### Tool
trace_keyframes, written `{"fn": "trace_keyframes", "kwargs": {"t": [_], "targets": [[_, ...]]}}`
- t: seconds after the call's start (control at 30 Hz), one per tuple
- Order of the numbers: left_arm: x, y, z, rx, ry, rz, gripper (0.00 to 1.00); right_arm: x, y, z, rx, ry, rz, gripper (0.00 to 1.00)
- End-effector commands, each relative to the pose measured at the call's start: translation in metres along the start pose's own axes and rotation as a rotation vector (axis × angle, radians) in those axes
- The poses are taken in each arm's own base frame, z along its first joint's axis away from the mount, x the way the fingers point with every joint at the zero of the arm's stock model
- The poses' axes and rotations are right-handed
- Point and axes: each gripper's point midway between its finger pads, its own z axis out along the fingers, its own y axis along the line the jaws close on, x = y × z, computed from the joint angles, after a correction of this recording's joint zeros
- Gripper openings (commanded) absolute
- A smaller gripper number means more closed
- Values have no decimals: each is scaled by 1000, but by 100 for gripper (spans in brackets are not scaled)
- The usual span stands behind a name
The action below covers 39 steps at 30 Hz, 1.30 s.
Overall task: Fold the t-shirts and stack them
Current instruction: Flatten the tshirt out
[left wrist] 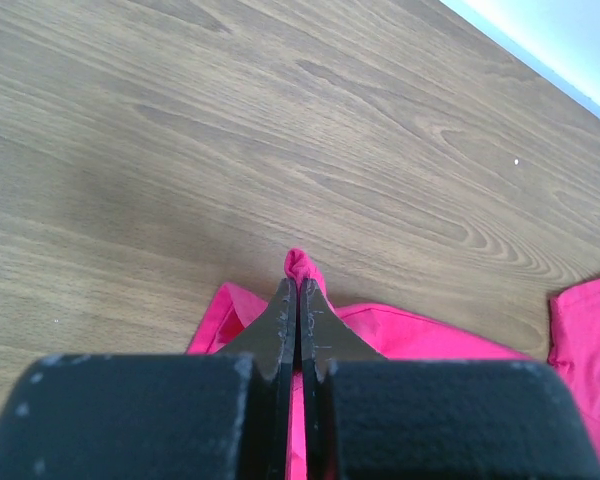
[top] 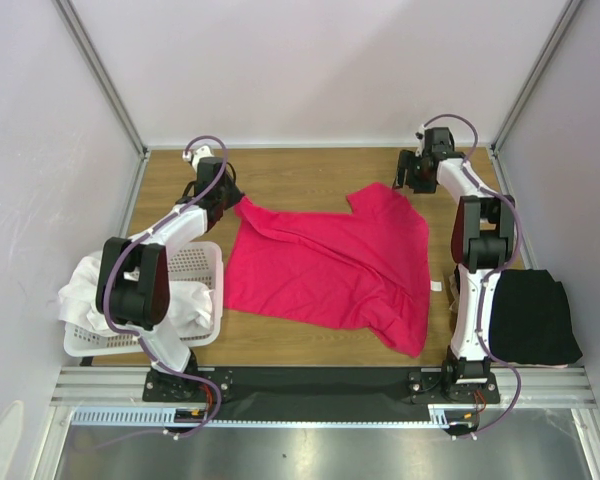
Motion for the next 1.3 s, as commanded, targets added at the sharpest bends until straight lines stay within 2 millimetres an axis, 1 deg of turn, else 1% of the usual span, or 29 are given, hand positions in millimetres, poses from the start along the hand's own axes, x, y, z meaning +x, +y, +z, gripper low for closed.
{"fn": "trace_keyframes", "kwargs": {"t": [0.0,0.03,0.07,0.1,0.13,0.2,0.3,0.33,0.53,0.67,0.73,0.87,0.97,1.07,1.1,1.17,1.27], "targets": [[-30,-23,-6,67,-68,8,0,-17,3,2,-26,-39,-90,72],[-30,-24,-6,68,-69,6,0,-19,6,1,-51,-37,-99,72],[-32,-24,-7,69,-71,10,0,-15,6,6,-59,-23,-107,72],[-32,-25,-6,69,-71,10,0,-14,7,6,-68,-19,-116,72],[-27,-21,-6,54,-53,16,0,-11,10,7,-88,-11,-118,72],[-27,-21,-6,53,-51,16,0,-6,14,8,-119,2,-125,72],[-25,-20,-5,49,-45,17,0,0,16,7,-114,15,-118,72],[-25,-20,-6,49,-45,16,0,0,11,7,-79,15,-119,72],[-22,-18,-5,47,-37,11,0,13,-4,6,2,47,-110,72],[-20,-17,-6,47,-35,10,0,22,-7,8,10,78,-94,69],[-20,-18,-6,51,-35,12,0,24,-5,8,1,81,-89,68],[-19,-17,-6,49,-32,13,0,24,2,10,-30,78,-82,61],[-19,-18,-5,52,-31,15,0,23,11,11,-68,74,-85,61],[-18,-18,-4,55,-28,15,0,17,17,13,-77,55,-113,62],[-18,-19,-5,57,-28,15,0,21,18,18,-77,71,-124,62],[-17,-18,-5,56,-23,16,0,18,22,19,-74,74,-154,63],[-16,-17,-5,55,-22,16,0,25,22,25,-62,91,-162,63]]}}
